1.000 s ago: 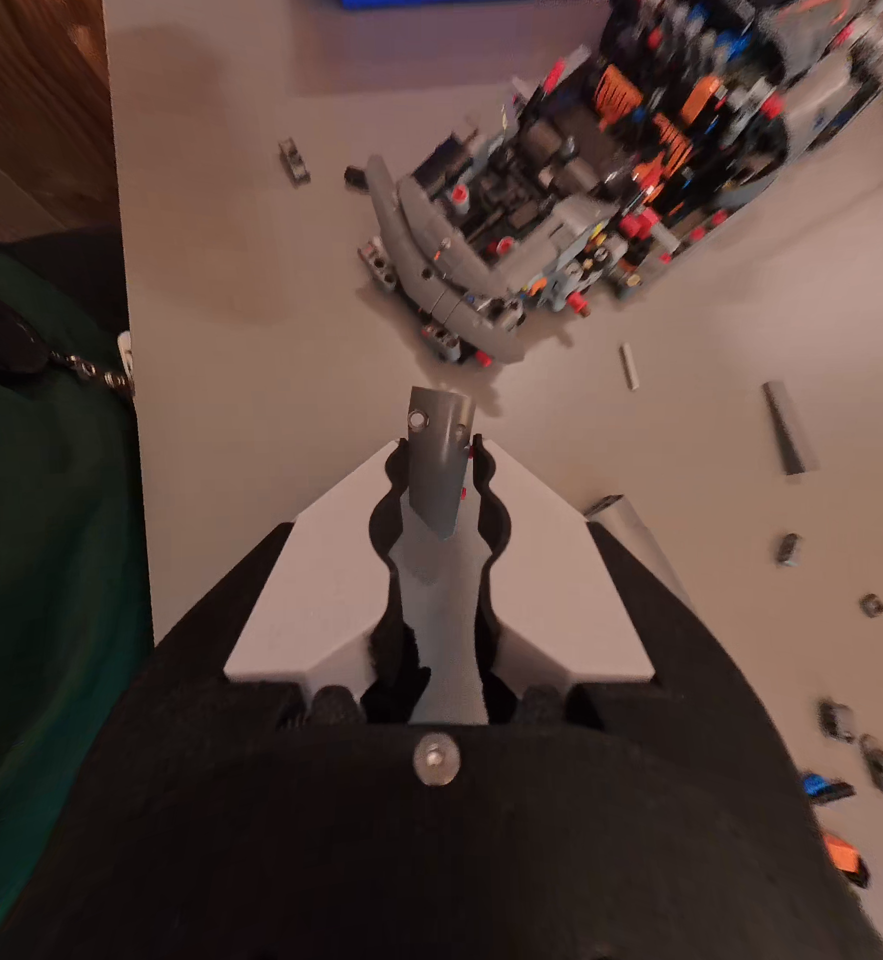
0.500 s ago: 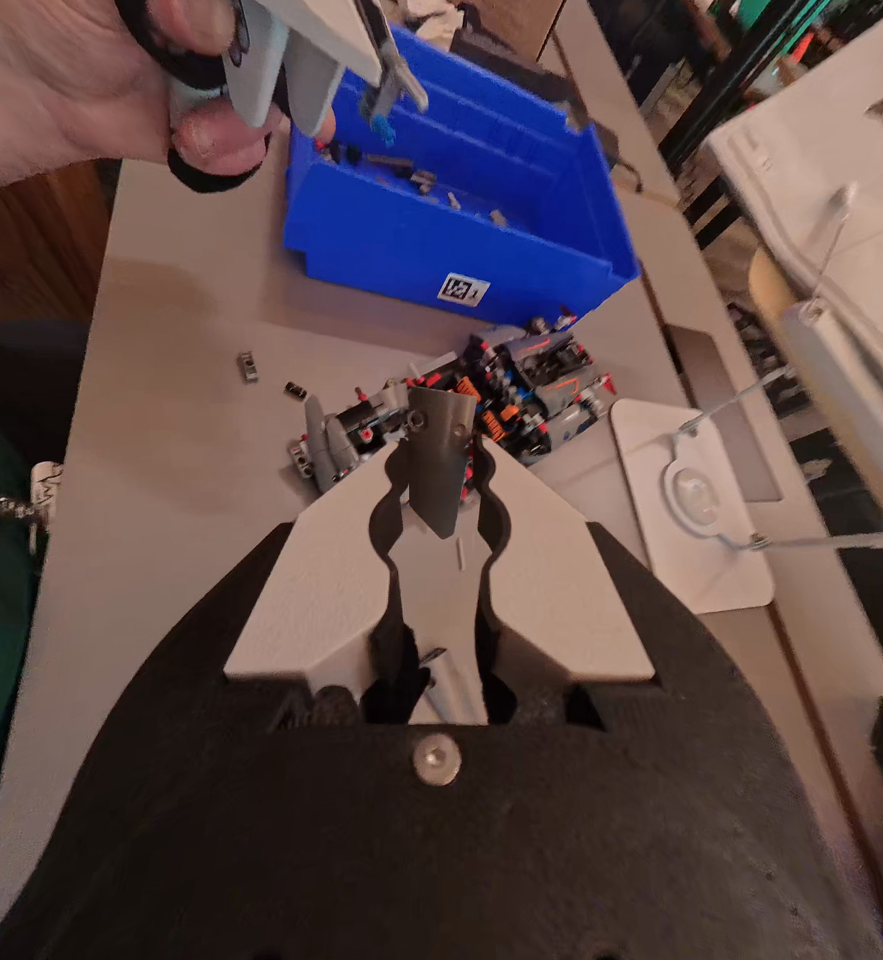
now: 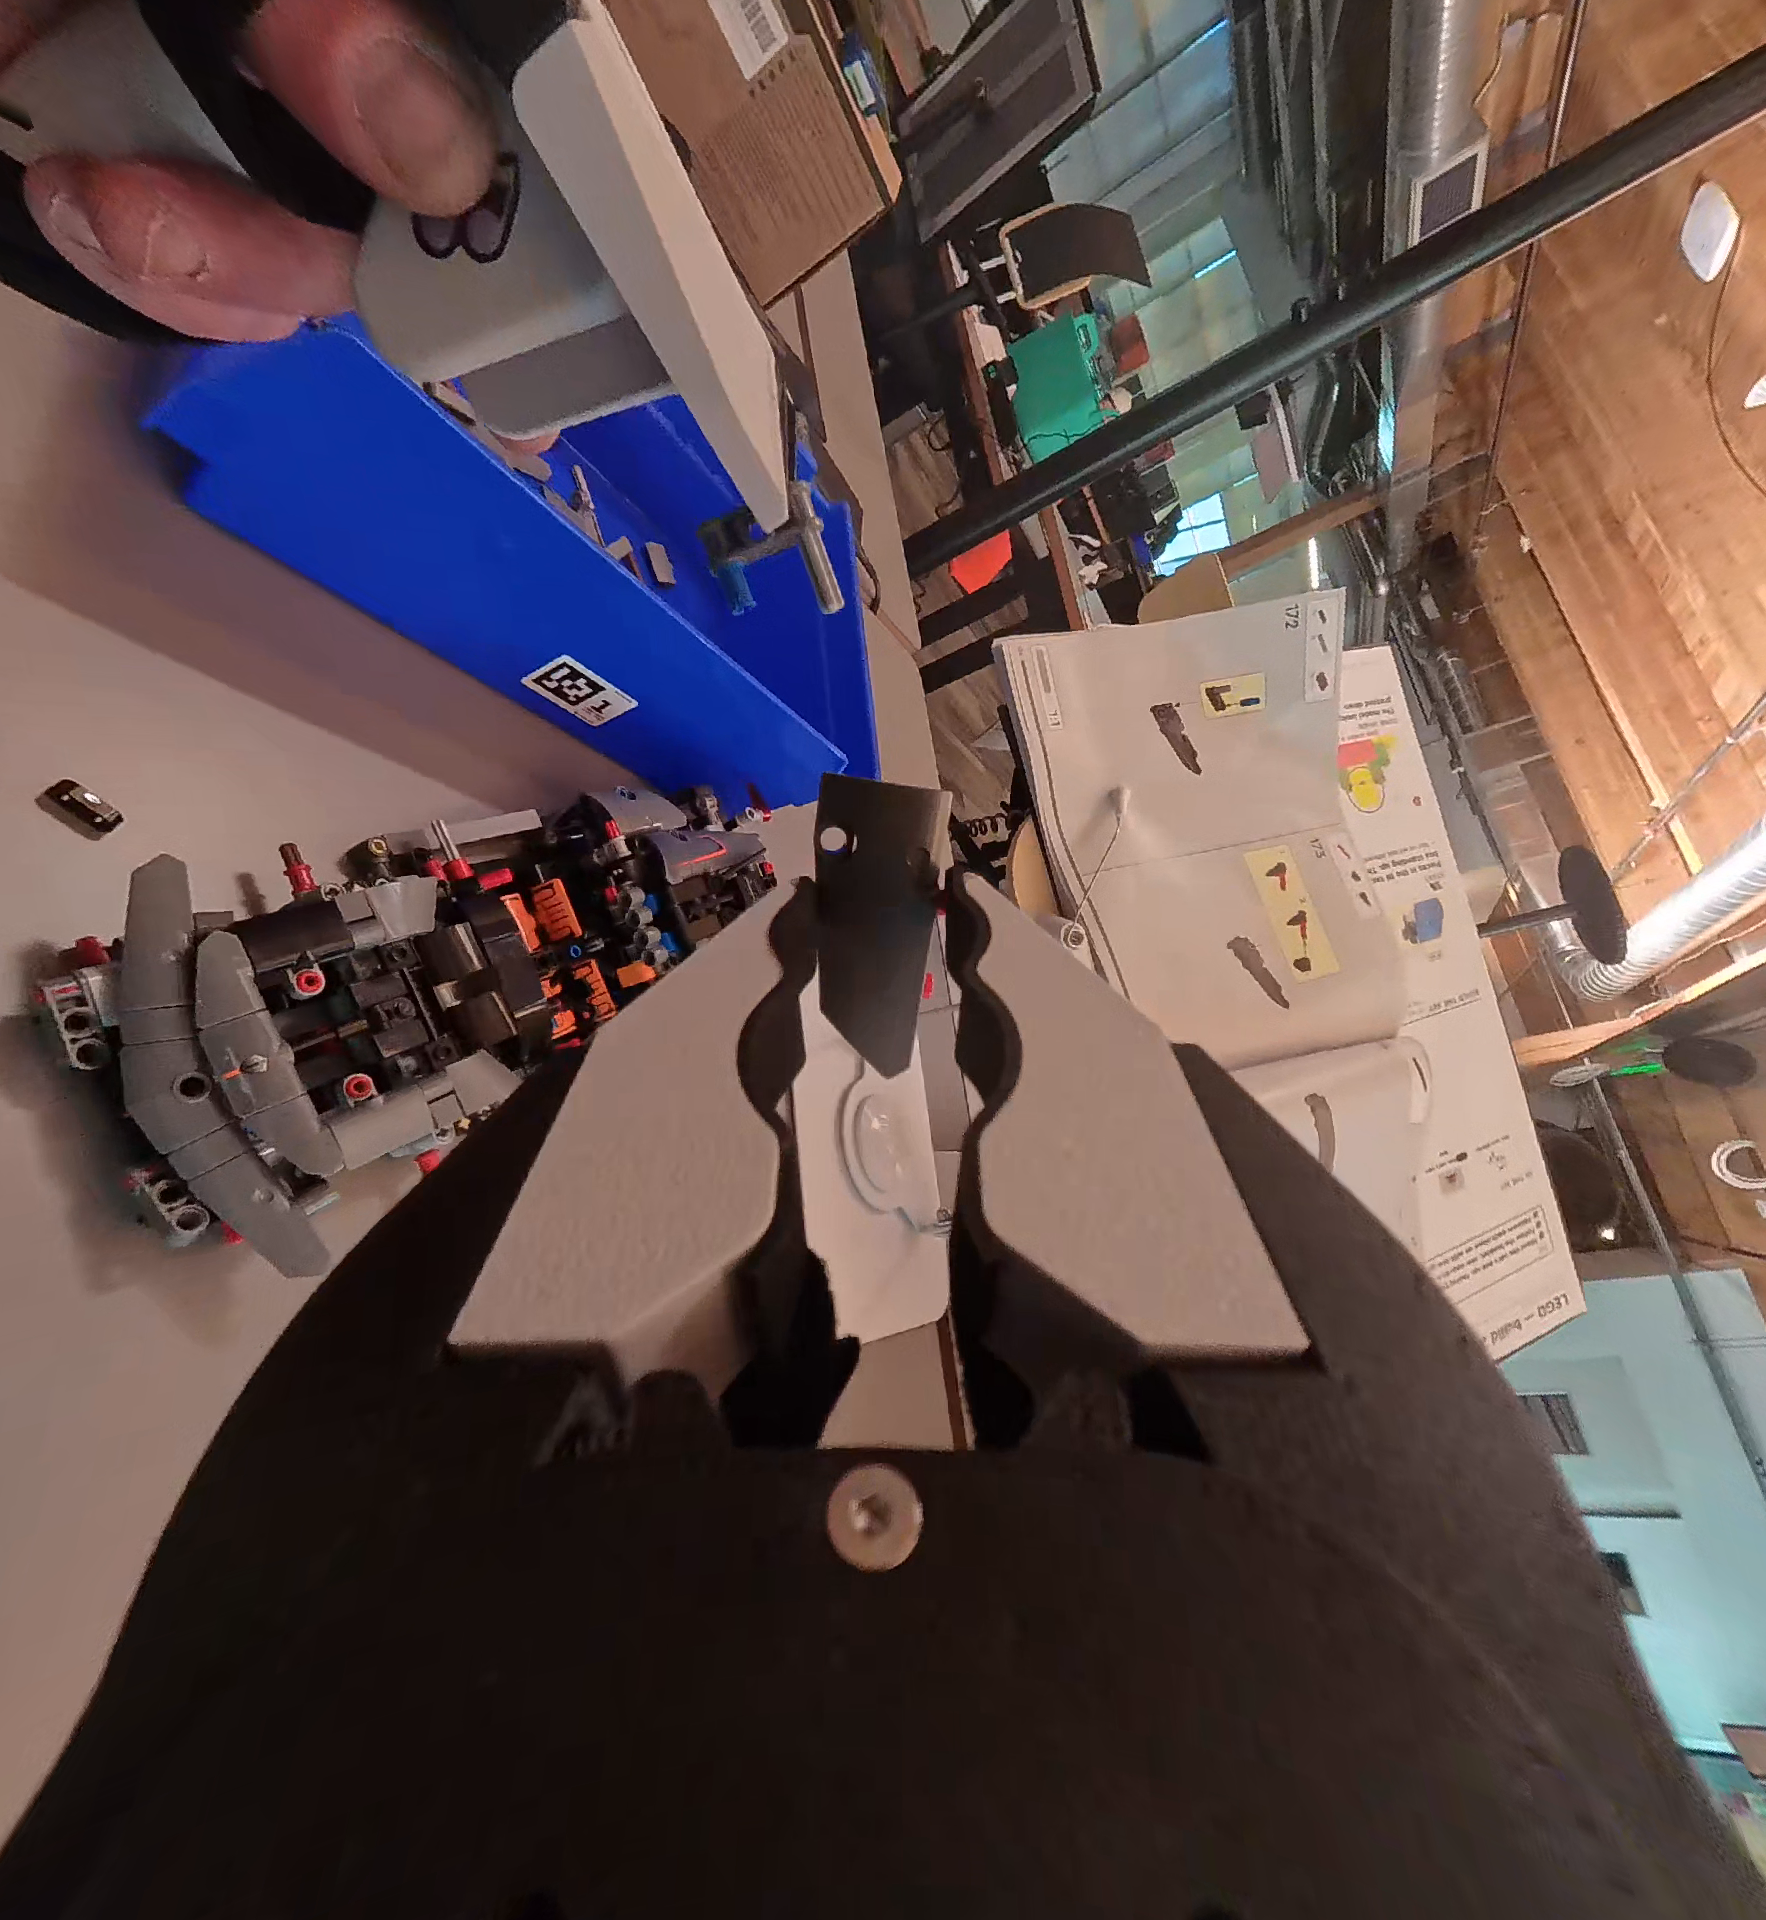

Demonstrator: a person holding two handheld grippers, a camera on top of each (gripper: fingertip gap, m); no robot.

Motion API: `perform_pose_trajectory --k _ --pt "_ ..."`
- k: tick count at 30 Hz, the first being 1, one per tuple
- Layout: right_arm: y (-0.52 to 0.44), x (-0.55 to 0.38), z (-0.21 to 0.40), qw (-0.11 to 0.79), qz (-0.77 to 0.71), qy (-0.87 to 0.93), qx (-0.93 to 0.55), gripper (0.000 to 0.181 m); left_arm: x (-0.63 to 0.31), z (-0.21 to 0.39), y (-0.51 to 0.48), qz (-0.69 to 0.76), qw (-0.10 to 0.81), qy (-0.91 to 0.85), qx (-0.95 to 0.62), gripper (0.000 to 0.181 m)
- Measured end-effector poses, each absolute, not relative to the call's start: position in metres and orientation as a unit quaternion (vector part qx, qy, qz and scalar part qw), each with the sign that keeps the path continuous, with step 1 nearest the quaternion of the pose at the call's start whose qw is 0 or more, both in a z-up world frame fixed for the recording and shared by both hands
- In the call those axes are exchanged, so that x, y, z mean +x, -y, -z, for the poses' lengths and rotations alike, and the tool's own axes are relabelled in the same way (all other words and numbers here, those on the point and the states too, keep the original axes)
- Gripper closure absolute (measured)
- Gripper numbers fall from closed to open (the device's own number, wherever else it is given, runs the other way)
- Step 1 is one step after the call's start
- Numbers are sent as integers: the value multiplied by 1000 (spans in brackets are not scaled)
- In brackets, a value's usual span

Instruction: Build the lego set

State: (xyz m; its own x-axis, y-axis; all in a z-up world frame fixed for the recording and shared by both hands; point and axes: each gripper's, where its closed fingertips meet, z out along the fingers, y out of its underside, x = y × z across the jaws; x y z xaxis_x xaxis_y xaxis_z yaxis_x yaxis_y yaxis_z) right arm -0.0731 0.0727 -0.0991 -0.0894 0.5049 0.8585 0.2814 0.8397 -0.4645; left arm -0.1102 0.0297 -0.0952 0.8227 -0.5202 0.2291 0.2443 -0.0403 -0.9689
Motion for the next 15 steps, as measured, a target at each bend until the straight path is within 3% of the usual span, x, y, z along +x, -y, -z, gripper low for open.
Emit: perform_pose_trajectory --k 15 --pt "-66 -74 96 615 -83 753 -219 159 -92 84 -39 268 670 -138 -679 176"
